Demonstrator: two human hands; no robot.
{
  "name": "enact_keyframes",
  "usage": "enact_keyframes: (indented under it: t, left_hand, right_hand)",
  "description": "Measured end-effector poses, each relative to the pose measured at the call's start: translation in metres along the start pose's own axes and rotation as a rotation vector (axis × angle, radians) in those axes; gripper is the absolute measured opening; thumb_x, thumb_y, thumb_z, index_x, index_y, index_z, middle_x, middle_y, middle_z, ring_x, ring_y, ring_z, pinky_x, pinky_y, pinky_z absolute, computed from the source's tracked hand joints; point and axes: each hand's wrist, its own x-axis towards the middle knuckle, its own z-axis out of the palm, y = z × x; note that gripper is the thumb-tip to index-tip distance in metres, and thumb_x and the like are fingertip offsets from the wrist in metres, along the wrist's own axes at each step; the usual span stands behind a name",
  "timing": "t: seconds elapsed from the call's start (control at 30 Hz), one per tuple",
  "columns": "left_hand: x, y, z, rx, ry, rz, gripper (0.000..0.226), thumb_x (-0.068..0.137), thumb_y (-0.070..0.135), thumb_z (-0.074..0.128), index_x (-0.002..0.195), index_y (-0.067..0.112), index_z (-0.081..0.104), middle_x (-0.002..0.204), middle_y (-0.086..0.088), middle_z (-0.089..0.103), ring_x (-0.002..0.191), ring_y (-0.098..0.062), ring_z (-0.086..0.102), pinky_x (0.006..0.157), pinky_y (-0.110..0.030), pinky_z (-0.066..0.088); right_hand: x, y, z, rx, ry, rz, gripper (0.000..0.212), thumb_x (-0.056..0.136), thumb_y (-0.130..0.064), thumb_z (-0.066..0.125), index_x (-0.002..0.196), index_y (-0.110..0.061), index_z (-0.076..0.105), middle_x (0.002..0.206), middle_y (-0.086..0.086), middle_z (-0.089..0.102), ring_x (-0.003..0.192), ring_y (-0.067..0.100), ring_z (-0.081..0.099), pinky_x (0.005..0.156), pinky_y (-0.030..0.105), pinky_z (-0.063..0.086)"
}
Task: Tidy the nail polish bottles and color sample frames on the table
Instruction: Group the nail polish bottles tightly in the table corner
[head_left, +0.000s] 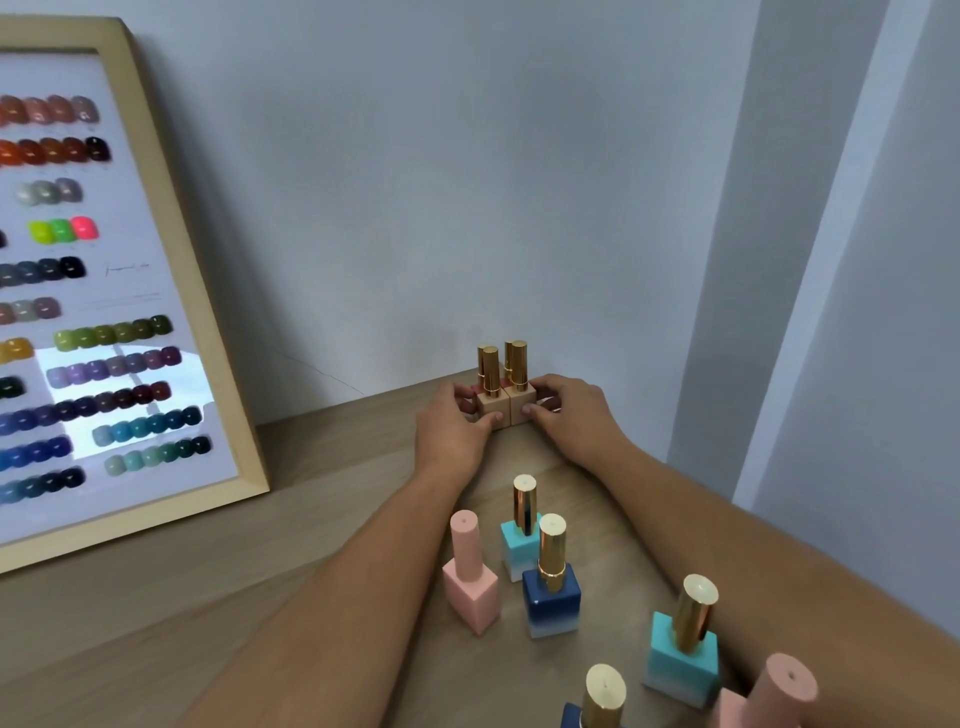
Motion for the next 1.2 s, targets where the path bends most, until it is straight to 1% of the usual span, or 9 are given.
enact_keyframes:
  t: [0.4, 0.53, 0.67, 0.77, 0.87, 0.93, 1.0, 1.07, 1.2]
  left_hand:
    - [0.006, -0.001, -0.001, 0.006, 0.006, 0.006, 0.036, 0.073, 0.026, 0.077, 0.096, 0.021, 0.049, 0.090, 0.001, 0.060, 0.083, -0.014, 0.059, 0.074, -0.029, 0.050]
    - [-0.008, -0.002, -0.011, 0.001, 0.005, -0.021, 0.039, 0.075, 0.031, 0.074, 0.105, 0.018, 0.051, 0.093, 0.002, 0.058, 0.085, -0.013, 0.057, 0.071, -0.024, 0.046]
    - [-0.035, -0.002, -0.029, -0.098, -0.016, -0.027, 0.033, 0.077, 0.030, 0.072, 0.102, 0.021, 0.052, 0.092, 0.005, 0.058, 0.081, -0.006, 0.055, 0.062, -0.016, 0.042]
    - [-0.059, 0.001, -0.047, -0.220, -0.084, 0.011, 0.021, 0.081, 0.028, 0.067, 0.098, 0.025, 0.055, 0.093, 0.006, 0.061, 0.086, -0.008, 0.058, 0.066, -0.017, 0.045]
    - [-0.077, 0.013, -0.072, -0.291, -0.231, 0.047, 0.011, 0.085, 0.027, 0.061, 0.096, 0.030, 0.058, 0.096, 0.003, 0.063, 0.092, -0.013, 0.060, 0.077, -0.026, 0.051]
    - [-0.081, 0.027, -0.089, -0.298, -0.309, 0.104, 0.010, 0.087, 0.023, 0.059, 0.094, 0.030, 0.060, 0.095, 0.002, 0.064, 0.090, -0.013, 0.060, 0.076, -0.023, 0.050]
    - [-0.083, 0.044, -0.102, -0.268, -0.383, 0.170, 0.010, 0.087, 0.022, 0.059, 0.093, 0.029, 0.064, 0.094, 0.002, 0.066, 0.087, -0.011, 0.060, 0.072, -0.018, 0.048]
    - [-0.086, 0.060, -0.109, -0.157, -0.468, 0.232, 0.011, 0.086, 0.026, 0.061, 0.093, 0.033, 0.066, 0.095, 0.008, 0.067, 0.089, -0.007, 0.060, 0.074, -0.018, 0.047]
    - [-0.094, 0.082, -0.107, 0.129, -0.617, 0.287, 0.014, 0.085, 0.031, 0.062, 0.099, 0.034, 0.064, 0.095, 0.015, 0.064, 0.090, -0.002, 0.059, 0.063, -0.013, 0.047]
  right_hand:
    - [0.007, 0.001, 0.005, 0.005, 0.011, -0.007, 0.039, 0.086, -0.019, 0.061, 0.124, -0.015, 0.056, 0.116, 0.006, 0.065, 0.089, 0.007, 0.053, 0.083, 0.019, 0.039]
    - [-0.006, -0.001, -0.002, 0.041, 0.027, 0.002, 0.038, 0.086, -0.019, 0.062, 0.124, -0.015, 0.056, 0.113, 0.005, 0.065, 0.087, 0.007, 0.054, 0.082, 0.018, 0.041]
    - [-0.032, -0.002, -0.018, 0.092, 0.040, 0.005, 0.036, 0.086, -0.020, 0.062, 0.121, -0.015, 0.058, 0.107, 0.003, 0.065, 0.085, 0.005, 0.056, 0.073, 0.006, 0.039]
    - [-0.059, -0.004, -0.034, 0.125, 0.048, 0.013, 0.032, 0.086, -0.021, 0.062, 0.118, -0.018, 0.059, 0.105, -0.002, 0.065, 0.086, 0.001, 0.056, 0.069, 0.003, 0.039]
    - [-0.090, -0.008, -0.061, 0.218, 0.054, 0.043, 0.023, 0.086, -0.023, 0.062, 0.109, -0.021, 0.065, 0.099, -0.004, 0.068, 0.086, 0.002, 0.060, 0.076, 0.009, 0.045]
    - [-0.107, -0.016, -0.086, 0.314, 0.011, 0.063, 0.015, 0.085, -0.023, 0.064, 0.098, -0.020, 0.069, 0.090, 0.000, 0.071, 0.084, 0.012, 0.065, 0.079, 0.021, 0.052]
    - [-0.119, -0.028, -0.117, 0.371, -0.063, 0.045, 0.012, 0.084, -0.023, 0.063, 0.090, -0.016, 0.071, 0.083, 0.005, 0.072, 0.079, 0.017, 0.066, 0.071, 0.020, 0.054]
    - [-0.129, -0.044, -0.146, 0.348, -0.167, -0.004, 0.014, 0.084, -0.028, 0.063, 0.088, -0.017, 0.071, 0.080, 0.003, 0.072, 0.076, 0.015, 0.065, 0.066, 0.018, 0.053]
    - [-0.146, -0.071, -0.174, 0.146, -0.407, -0.078, 0.017, 0.080, -0.036, 0.067, 0.089, -0.023, 0.071, 0.082, -0.003, 0.071, 0.074, 0.007, 0.064, 0.064, 0.017, 0.051]
